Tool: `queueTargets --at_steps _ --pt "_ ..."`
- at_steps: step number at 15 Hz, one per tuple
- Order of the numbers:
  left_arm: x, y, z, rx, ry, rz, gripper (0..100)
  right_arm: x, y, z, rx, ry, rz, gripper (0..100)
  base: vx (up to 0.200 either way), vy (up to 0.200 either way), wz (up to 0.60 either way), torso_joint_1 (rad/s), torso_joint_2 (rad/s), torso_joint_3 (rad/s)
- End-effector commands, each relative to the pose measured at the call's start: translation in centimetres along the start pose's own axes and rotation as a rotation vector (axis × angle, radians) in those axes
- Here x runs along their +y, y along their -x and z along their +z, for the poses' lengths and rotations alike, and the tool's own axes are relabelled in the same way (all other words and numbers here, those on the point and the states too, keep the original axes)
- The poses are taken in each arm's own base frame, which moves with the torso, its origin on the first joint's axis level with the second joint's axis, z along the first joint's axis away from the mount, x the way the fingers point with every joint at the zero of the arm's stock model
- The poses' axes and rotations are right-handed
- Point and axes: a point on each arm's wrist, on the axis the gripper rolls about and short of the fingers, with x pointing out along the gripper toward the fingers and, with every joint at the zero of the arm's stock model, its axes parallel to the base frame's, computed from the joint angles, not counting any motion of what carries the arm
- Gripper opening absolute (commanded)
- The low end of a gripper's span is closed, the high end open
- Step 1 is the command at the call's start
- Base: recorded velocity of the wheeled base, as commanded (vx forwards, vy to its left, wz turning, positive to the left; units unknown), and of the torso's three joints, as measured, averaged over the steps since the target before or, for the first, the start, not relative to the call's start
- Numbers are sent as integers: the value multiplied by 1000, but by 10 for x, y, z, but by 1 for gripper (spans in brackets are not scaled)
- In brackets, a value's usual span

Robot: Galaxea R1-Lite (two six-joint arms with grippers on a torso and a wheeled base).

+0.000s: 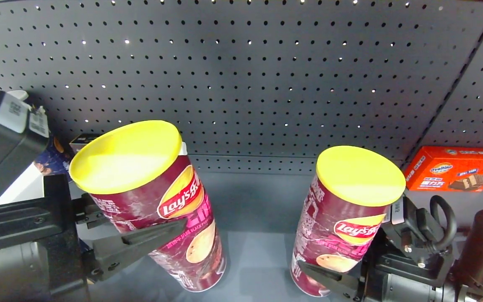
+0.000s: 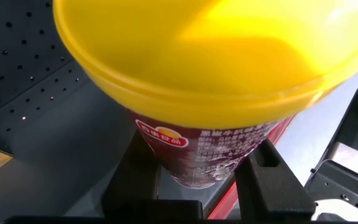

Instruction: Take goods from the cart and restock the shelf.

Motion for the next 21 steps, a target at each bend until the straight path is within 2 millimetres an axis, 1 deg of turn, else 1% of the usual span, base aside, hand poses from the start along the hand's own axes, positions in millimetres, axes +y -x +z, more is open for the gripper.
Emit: queueTargets --at_steps 1,3,9,13,17,21 --pt "0 0 -1 3 0 3 0 3 -7 -6 19 -1 5 0 0 0 0 0 0 0" --pt "0 -1 -2 8 2 10 0 1 -12 -8 9 -1 -3 0 0 0 0 0 0 0" --pt "0 0 -2 8 8 12 0 0 -16 -15 31 -6 -14 0 0 0 0 0 0 0" --pt "0 0 -2 5 19 14 0 -2 -23 -20 28 -6 -20 0 0 0 0 0 0 0" --pt "0 0 -2 7 21 13 0 -1 -20 -24 45 -6 -19 0 0 0 0 0 0 0" --pt "0 0 -3 8 24 12 0 0 -12 -24 29 -1 -23 0 0 0 0 0 0 0"
